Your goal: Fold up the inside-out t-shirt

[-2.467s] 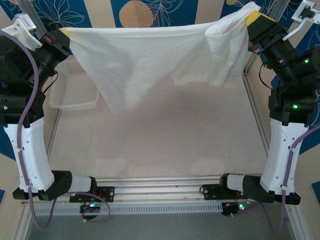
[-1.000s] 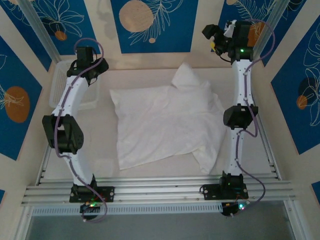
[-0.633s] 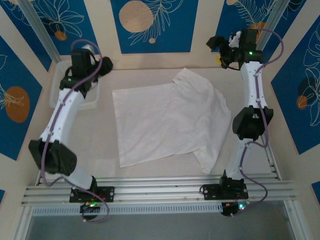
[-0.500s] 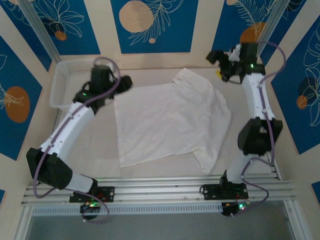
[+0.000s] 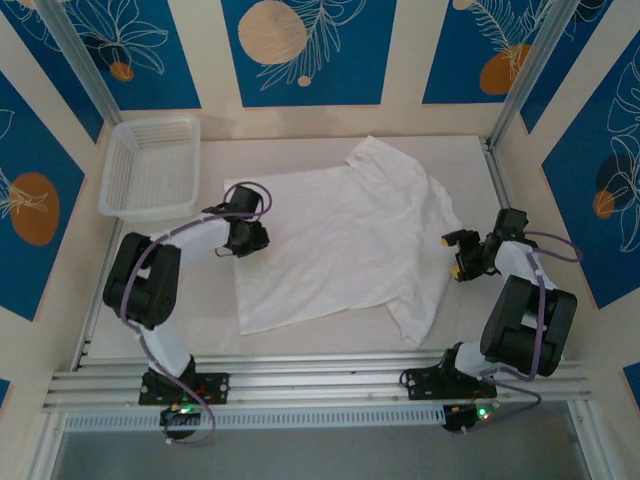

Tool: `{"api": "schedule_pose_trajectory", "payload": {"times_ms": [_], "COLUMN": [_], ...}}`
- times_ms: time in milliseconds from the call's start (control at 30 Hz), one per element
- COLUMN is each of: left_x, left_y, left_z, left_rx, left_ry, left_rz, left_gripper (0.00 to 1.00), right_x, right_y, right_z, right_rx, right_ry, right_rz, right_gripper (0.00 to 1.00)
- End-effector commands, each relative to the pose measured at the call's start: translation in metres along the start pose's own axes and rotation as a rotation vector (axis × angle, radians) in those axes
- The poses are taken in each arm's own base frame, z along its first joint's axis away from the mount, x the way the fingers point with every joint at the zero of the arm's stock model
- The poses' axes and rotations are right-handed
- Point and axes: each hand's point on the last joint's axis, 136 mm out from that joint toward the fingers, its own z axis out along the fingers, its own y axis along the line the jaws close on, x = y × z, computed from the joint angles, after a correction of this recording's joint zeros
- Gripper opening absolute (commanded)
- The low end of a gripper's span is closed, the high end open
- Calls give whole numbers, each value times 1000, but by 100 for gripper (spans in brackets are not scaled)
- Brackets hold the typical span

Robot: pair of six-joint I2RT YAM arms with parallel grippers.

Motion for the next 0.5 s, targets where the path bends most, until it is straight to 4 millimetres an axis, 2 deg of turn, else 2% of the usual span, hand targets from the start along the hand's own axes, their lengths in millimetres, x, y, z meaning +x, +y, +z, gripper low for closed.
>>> {"api": "schedule_pose_trajectory", "payload": {"times_ms": [0, 100, 233, 367, 467], "left_x": [-24, -43, -69, -100, -117], "left_y": [22, 36, 53, 63, 58], "left_z": [7, 13, 14, 3, -20], "left_rx": [-34, -72, -91, -82, -29], "left_ry": [-33, -60, -88, -151, -201], "left_rz": [-105, -126, -171, -202, -193], "left_gripper": [20, 20, 22, 33, 43], "right_x": [9, 25, 55, 74, 81], "right_y": [-1, 7, 42, 71, 85], "right_z": [13, 37, 56, 55, 36], "right_rx": [64, 64, -10, -15, -39], "right_ry": [32, 90, 182, 214, 197], "right_rz": [-33, -92, -202, -330, -402], "right_gripper": [70, 66, 65, 64, 66]}}
